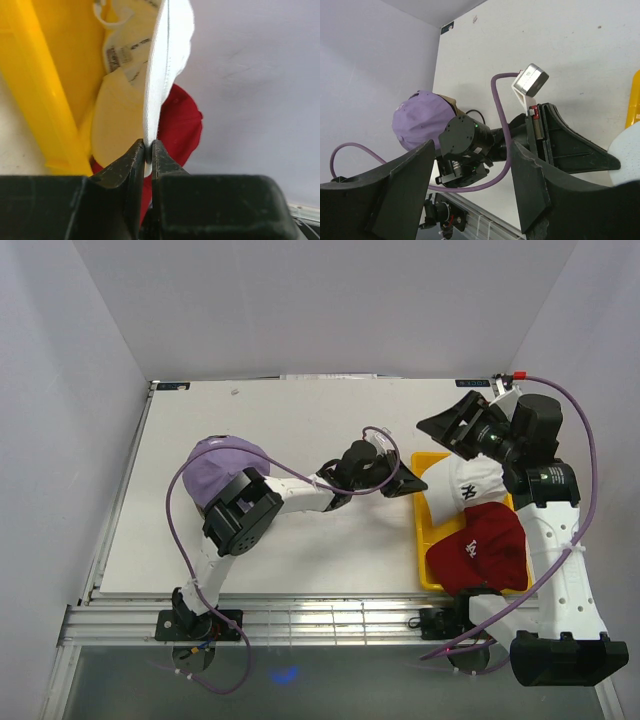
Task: Stack the hats
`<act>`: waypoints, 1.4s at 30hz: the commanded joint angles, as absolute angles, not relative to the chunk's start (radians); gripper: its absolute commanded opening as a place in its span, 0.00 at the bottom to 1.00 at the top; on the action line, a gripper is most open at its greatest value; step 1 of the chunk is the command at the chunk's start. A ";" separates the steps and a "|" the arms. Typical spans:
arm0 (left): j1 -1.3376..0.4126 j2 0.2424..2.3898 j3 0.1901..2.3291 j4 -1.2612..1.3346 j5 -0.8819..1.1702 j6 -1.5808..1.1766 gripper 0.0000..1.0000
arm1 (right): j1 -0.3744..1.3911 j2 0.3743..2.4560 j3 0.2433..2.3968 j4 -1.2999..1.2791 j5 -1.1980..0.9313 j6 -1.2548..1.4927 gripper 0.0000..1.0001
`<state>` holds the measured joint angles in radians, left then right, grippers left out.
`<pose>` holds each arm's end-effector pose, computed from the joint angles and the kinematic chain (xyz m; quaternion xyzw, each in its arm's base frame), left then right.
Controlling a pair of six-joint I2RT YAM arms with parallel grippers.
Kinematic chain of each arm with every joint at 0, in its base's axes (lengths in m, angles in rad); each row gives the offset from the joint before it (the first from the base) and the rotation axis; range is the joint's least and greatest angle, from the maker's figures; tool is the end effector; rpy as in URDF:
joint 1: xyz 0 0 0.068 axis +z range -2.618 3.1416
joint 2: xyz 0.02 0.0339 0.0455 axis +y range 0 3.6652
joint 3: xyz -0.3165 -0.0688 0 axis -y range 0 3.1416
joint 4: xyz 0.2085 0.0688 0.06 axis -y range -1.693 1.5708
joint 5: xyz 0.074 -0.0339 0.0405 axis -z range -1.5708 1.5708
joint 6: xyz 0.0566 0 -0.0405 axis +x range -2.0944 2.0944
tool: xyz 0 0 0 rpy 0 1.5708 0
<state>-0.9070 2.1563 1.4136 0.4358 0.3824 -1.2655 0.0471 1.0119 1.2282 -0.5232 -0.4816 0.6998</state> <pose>0.2974 -0.4145 0.2423 -0.0308 0.7995 -0.5846 0.1345 0.1599 0.0338 0.4477 0.1178 0.7874 0.3885 0.4639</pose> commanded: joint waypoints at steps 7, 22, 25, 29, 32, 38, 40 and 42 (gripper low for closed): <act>-0.900 1.981 1.318 0.787 0.331 -1.440 0.00 | 0.045 1.006 1.374 -0.503 -0.486 0.721 0.67; -0.864 1.924 1.285 0.850 0.291 -1.456 0.00 | 0.045 1.017 1.459 -0.522 -0.502 0.732 0.67; -0.853 1.904 1.272 0.880 0.279 -1.460 0.00 | 0.046 1.026 1.477 -0.525 -0.514 0.732 0.68; -0.827 1.849 1.232 0.893 0.247 -1.460 0.00 | 0.045 1.037 1.505 -0.523 -0.546 0.739 0.68; -0.795 1.789 1.178 0.907 0.213 -1.476 0.00 | 0.045 1.042 1.513 -0.523 -0.571 0.752 0.70; -0.733 1.672 1.132 0.922 0.155 -1.500 0.00 | 0.046 1.042 1.410 -0.482 -0.629 0.781 0.73; -0.715 1.646 1.132 0.904 0.138 -1.505 0.00 | 0.046 1.039 1.373 -0.428 -0.663 0.819 0.75; -0.698 1.603 1.129 0.874 0.111 -1.503 0.00 | 0.048 1.029 1.330 -0.369 -0.689 0.850 0.77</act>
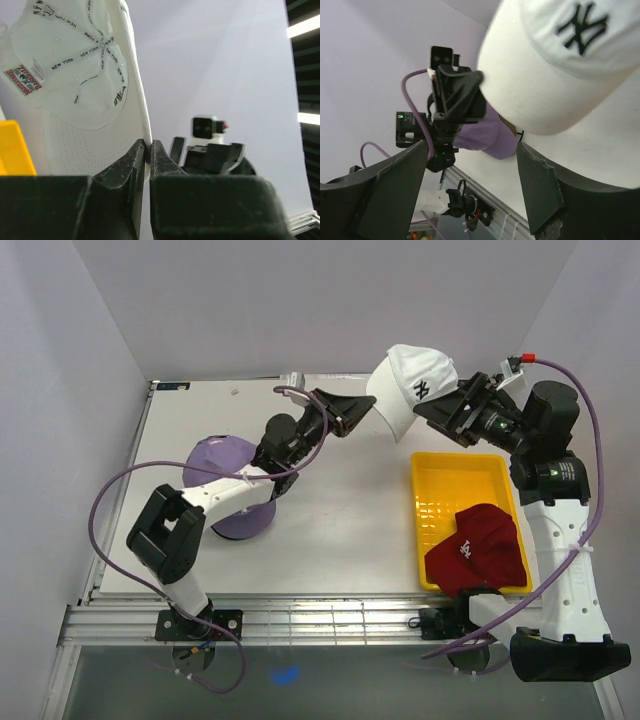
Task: Stack the hats
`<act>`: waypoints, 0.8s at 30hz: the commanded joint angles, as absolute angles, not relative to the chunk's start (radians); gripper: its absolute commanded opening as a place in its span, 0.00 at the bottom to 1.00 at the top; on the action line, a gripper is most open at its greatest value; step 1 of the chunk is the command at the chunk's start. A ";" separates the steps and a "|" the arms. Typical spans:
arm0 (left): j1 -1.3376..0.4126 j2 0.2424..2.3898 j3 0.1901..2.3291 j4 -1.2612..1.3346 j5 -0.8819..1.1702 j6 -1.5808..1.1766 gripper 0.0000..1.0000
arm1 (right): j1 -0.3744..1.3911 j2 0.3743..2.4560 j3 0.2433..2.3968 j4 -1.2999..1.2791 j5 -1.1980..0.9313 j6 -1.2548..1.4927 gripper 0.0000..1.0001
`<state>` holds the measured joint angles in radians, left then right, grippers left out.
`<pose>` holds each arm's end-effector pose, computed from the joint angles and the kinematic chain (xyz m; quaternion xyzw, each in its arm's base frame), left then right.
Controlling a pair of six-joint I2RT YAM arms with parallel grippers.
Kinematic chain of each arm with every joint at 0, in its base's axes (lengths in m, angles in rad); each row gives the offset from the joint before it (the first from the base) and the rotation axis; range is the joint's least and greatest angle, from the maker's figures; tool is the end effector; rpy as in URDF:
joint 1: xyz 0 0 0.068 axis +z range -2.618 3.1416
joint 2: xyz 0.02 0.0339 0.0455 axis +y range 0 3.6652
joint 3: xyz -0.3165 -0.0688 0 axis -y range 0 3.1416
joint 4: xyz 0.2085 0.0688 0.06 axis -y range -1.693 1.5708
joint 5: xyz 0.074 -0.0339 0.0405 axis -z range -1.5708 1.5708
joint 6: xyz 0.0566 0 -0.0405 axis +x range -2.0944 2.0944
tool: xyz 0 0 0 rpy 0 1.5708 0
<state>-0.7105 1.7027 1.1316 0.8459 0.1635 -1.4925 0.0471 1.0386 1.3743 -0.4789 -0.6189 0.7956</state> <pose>0.2930 -0.2642 0.4003 -0.1691 0.5810 -0.7310 0.3154 0.1536 0.0401 0.4944 0.0776 0.7430 0.4651 0.4749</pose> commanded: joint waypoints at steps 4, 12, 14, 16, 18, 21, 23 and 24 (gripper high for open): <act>-0.675 1.526 1.094 0.850 0.046 -1.525 0.00 | 0.075 1.040 1.315 -0.318 -0.678 0.890 0.81; -0.649 1.387 1.011 0.810 -0.064 -1.566 0.00 | 0.281 1.062 1.215 -0.152 -0.551 1.015 0.92; -0.640 1.352 0.994 0.798 -0.080 -1.571 0.00 | 0.302 1.058 1.172 -0.111 -0.532 1.038 0.94; -0.634 1.330 0.979 0.790 -0.087 -1.580 0.00 | 0.334 1.062 1.148 -0.063 -0.496 1.061 0.97; -0.626 1.301 0.968 0.772 -0.092 -1.595 0.00 | 0.368 1.062 1.102 0.003 -0.464 1.091 0.98; -0.609 1.269 0.942 0.758 -0.089 -1.629 0.00 | 0.406 1.055 1.045 0.104 -0.405 1.150 0.95; -0.597 1.255 0.921 0.756 -0.083 -1.644 0.00 | 0.426 1.052 1.025 0.142 -0.364 1.184 0.92; -0.592 1.246 0.916 0.755 -0.080 -1.652 0.00 | 0.431 1.052 1.006 0.159 -0.350 1.196 0.91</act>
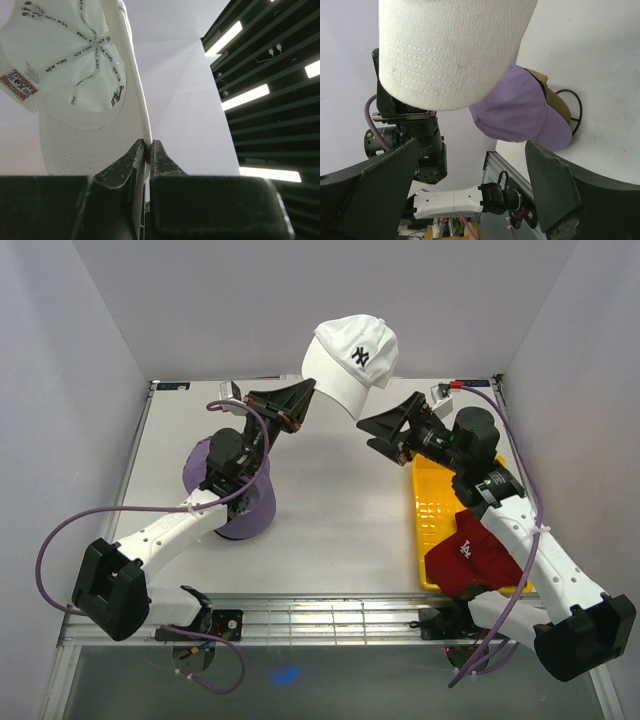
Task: Stack the hats
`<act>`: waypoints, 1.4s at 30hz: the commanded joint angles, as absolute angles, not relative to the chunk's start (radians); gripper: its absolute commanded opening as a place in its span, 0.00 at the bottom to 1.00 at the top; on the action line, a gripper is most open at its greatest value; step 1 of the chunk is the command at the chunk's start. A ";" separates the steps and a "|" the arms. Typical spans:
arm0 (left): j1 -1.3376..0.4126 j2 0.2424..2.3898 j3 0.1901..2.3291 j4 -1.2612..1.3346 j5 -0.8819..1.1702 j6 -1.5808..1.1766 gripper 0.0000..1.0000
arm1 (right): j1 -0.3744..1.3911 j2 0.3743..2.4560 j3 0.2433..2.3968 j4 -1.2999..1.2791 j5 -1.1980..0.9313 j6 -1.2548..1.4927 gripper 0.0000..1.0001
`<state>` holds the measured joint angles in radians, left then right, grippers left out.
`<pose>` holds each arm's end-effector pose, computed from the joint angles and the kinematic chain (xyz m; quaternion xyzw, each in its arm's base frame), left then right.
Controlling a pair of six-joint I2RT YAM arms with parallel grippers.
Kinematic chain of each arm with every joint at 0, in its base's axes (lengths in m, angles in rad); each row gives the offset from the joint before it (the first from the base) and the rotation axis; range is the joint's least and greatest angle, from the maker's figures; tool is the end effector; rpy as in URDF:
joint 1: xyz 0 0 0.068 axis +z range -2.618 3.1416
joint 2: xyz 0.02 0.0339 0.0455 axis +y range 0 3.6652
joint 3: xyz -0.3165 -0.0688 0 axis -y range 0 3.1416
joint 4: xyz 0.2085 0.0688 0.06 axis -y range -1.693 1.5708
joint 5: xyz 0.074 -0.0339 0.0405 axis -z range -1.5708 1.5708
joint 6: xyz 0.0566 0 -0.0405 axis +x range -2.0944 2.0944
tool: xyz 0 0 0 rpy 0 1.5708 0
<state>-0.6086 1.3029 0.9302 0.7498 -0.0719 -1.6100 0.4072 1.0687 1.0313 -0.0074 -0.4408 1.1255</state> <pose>0.2268 -0.1531 0.4467 -0.2957 0.4785 -0.7311 0.3862 0.1772 0.1027 0.4375 0.1064 0.7134 0.5815 0.3763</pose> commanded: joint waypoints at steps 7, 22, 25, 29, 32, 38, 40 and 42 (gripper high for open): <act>-0.557 1.213 0.873 0.756 -0.048 -1.720 0.00 | 0.485 1.080 0.974 0.324 -0.261 1.264 0.89; -0.525 1.187 0.824 0.788 -0.012 -1.782 0.00 | 0.541 1.152 0.899 0.489 -0.230 1.345 0.89; -0.525 1.181 0.813 0.796 -0.012 -1.793 0.00 | 0.552 1.164 0.907 0.506 -0.218 1.353 0.89; -0.523 1.180 0.804 0.802 -0.005 -1.809 0.00 | 0.568 1.177 0.910 0.520 -0.198 1.354 0.89; -0.523 1.184 0.799 0.810 -0.002 -1.827 0.00 | 0.571 1.193 0.905 0.557 -0.195 1.367 0.89; -0.523 1.177 0.781 0.819 -0.002 -1.847 0.00 | 0.578 1.236 0.922 0.615 -0.195 1.385 0.89; -0.523 1.172 0.773 0.818 -0.002 -1.847 0.00 | 0.581 1.244 0.908 0.643 -0.189 1.405 0.90; -0.523 1.163 0.767 0.816 -0.002 -1.851 0.00 | 0.581 1.246 0.897 0.687 -0.179 1.417 0.92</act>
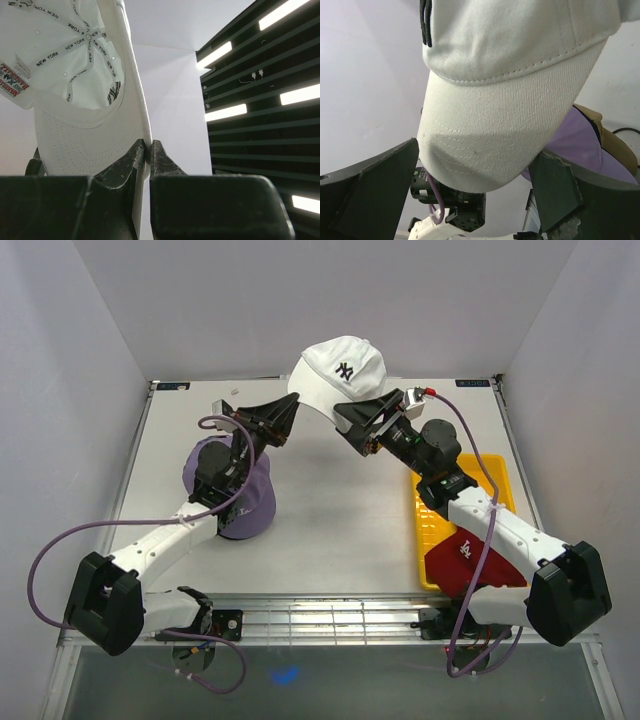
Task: Stack the hats
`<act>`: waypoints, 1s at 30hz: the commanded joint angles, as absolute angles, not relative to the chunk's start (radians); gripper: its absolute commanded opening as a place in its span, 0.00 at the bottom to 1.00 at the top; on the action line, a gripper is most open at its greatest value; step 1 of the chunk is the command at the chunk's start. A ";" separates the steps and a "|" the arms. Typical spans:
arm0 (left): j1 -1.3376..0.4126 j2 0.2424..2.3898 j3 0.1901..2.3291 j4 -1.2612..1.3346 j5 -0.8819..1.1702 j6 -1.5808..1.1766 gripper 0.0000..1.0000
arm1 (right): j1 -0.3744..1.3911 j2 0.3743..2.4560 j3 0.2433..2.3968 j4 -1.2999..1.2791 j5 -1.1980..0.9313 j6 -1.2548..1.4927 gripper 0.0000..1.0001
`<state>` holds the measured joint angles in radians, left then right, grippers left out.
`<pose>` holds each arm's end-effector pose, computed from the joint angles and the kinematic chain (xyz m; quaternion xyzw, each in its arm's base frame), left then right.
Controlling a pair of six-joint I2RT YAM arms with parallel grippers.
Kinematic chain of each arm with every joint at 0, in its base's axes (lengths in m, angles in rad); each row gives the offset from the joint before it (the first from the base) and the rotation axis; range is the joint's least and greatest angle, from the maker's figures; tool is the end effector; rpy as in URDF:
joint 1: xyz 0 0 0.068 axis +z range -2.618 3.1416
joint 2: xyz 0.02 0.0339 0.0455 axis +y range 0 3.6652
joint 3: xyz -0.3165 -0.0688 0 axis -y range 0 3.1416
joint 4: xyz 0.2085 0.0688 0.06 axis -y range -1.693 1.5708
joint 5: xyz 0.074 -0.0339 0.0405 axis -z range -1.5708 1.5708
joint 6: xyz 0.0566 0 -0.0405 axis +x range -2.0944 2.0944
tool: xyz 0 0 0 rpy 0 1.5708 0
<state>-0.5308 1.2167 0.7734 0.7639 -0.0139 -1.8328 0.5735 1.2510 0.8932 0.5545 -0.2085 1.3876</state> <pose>0.2145 -0.1250 0.4163 -0.3591 0.4621 -0.7488 0.3113 0.2151 0.1529 0.4224 0.1759 0.6111 0.6756 0.3731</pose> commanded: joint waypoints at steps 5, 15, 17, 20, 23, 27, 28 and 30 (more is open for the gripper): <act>-0.522 1.150 0.770 0.786 0.057 -1.861 0.00 | 0.583 1.244 0.896 0.700 -0.172 1.411 0.96; -0.517 1.154 0.767 0.766 0.158 -1.894 0.00 | 0.581 1.252 0.940 0.641 -0.195 1.365 0.32; -0.517 1.138 0.759 0.753 0.169 -1.888 0.00 | 0.578 1.252 0.939 0.650 -0.199 1.371 0.24; -0.517 1.140 0.768 0.735 0.216 -1.875 0.00 | 0.569 1.259 0.939 0.678 -0.224 1.399 0.13; -0.514 1.149 0.791 0.716 0.278 -1.835 0.06 | 0.555 1.278 0.962 0.716 -0.273 1.443 0.08; -0.514 1.140 0.801 0.696 0.322 -1.763 0.37 | 0.532 1.305 0.997 0.785 -0.353 1.528 0.08; -0.512 1.131 0.798 0.686 0.313 -1.734 0.42 | 0.522 1.316 1.006 0.807 -0.373 1.545 0.08; -0.506 1.103 0.792 0.666 0.310 -1.700 0.51 | 0.509 1.331 1.038 0.824 -0.426 1.598 0.08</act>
<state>-0.4873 1.1831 0.7605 0.6590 0.1875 -1.7966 0.5152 1.2980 0.9810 0.7856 -0.2958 1.5391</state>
